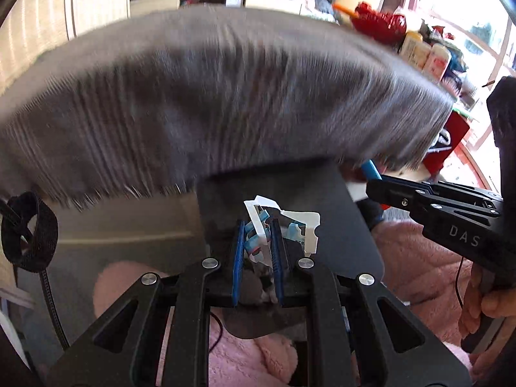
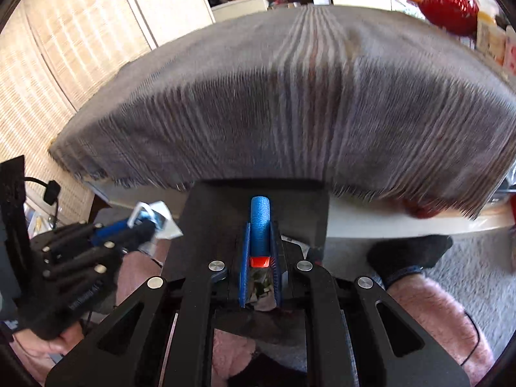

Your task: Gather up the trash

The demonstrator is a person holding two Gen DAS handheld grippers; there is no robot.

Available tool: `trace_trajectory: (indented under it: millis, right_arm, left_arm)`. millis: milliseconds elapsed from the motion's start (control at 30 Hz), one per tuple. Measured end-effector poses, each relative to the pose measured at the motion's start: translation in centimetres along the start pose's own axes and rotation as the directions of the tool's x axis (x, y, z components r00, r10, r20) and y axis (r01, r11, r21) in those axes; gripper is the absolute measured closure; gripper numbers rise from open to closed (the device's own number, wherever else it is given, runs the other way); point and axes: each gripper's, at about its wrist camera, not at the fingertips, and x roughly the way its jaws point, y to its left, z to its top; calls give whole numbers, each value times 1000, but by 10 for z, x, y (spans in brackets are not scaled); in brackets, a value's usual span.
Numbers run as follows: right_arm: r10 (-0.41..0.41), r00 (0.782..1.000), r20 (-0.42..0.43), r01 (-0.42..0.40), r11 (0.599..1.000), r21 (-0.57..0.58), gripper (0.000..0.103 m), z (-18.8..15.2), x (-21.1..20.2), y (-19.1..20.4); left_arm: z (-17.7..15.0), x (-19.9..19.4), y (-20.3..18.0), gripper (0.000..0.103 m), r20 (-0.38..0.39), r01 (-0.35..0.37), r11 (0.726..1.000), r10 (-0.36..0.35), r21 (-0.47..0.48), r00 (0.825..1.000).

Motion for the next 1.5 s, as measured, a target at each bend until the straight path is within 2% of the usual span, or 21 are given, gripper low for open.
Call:
trace_trajectory:
  millis: [233, 400, 467, 533, 567, 600, 667, 733, 800, 933, 967, 1133, 1200, 1233, 1400, 1500]
  right_arm:
    - [22, 998, -57, -20, 999, 33, 90, -7, 28, -5]
    - [26, 996, -88, -22, 999, 43, 88, -8, 40, -6]
    - [12, 995, -97, -7, 999, 48, 86, -7, 44, -8]
    - [-15, 995, -98, 19, 999, 43, 86, -6, 46, -9]
    - [-25, 995, -96, 30, 998, 46, 79, -5, 46, -10]
    - [-31, 995, -93, 36, 998, 51, 59, -4, 46, -11]
    - [-46, 996, -74, 50, 997, 56, 38, -3, 42, -14]
    - [-63, 996, -60, 66, 996, 53, 37, 0, 38, -15]
    - [-74, 996, -44, 76, 996, 55, 23, 2, 33, -15]
    - [-87, 996, -12, 87, 995, 53, 11, 9, 24, -16]
    - [-86, 996, -2, 86, 995, 56, 8, 11, 22, -16]
    - [-72, 994, 87, 67, 996, 61, 3, 19, -5, -14]
    - [-74, 989, 128, 67, 996, 58, 3, 21, -16, -12]
    - [-92, 984, 154, 85, 995, 54, 3, 23, -23, -11]
    - [-172, 953, 248, 165, 985, 47, 3, 31, -47, -1]
    - [-218, 917, 333, 215, 976, 45, 3, 36, -66, 8]
  left_arm:
    - [-8, 36, 0, 89, -89, 22, 1000, -22, 1, 996]
    - [-9, 48, 4, 88, -116, 48, 999, -49, -13, 992]
    - [-8, 50, 7, 85, -114, 60, 998, -63, -25, 992]
    - [-6, 52, 11, 68, -113, 41, 999, -44, -29, 993]
    - [-6, 52, 13, 64, -109, 31, 999, -34, -31, 994]
    - [-6, 52, 15, 58, -105, 23, 999, -27, -33, 994]
    - [-6, 47, 23, 51, -93, 10, 999, -14, -40, 996]
    - [-3, 41, 28, 45, -80, 1, 999, -5, -44, 997]
    - [-1, 34, 31, 39, -61, -8, 999, 5, -42, 998]
    - [4, 17, 34, 26, -16, -32, 999, 32, -32, 999]
    - [5, 12, 35, 25, -3, -37, 999, 37, -27, 999]
    - [17, -10, 32, 15, 70, -57, 998, 59, -30, 996]
    - [22, -22, 32, 8, 121, -76, 997, 79, -33, 990]
    - [26, -27, 30, 8, 146, -90, 995, 94, -34, 985]
    - [44, -59, 29, 8, 286, -172, 982, 186, -75, 940]
    - [59, -89, 30, 8, 363, -174, 981, 193, -84, 912]
